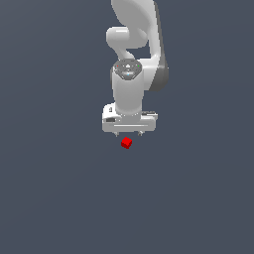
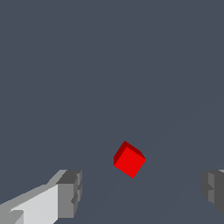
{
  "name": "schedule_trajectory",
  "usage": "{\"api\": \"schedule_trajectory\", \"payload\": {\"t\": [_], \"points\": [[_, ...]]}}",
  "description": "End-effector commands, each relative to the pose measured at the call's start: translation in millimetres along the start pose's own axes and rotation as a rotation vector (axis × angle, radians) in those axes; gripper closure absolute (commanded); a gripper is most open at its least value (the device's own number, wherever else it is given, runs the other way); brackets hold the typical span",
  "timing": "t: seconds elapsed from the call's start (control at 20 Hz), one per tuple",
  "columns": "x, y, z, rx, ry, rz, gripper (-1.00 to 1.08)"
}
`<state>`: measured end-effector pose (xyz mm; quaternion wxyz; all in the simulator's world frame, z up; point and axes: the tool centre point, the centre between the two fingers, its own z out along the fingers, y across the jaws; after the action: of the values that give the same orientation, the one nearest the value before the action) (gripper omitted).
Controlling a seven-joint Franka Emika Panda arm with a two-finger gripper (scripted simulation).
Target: Pick up the red cube and move it to a goal position.
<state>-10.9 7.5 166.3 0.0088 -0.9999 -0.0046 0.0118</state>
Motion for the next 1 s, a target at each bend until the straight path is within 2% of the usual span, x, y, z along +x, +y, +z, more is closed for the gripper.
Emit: {"api": "schedule_trajectory", "payload": {"t": [0.0,0.5,0.95], "points": [[0,0,0,0.000,0.000,0.000,-0.92],[-5,3,19,-0.002,0.004,0.076,-0.92],[-20,9,68,-0.006,0.014,0.276,-0.92]]}}
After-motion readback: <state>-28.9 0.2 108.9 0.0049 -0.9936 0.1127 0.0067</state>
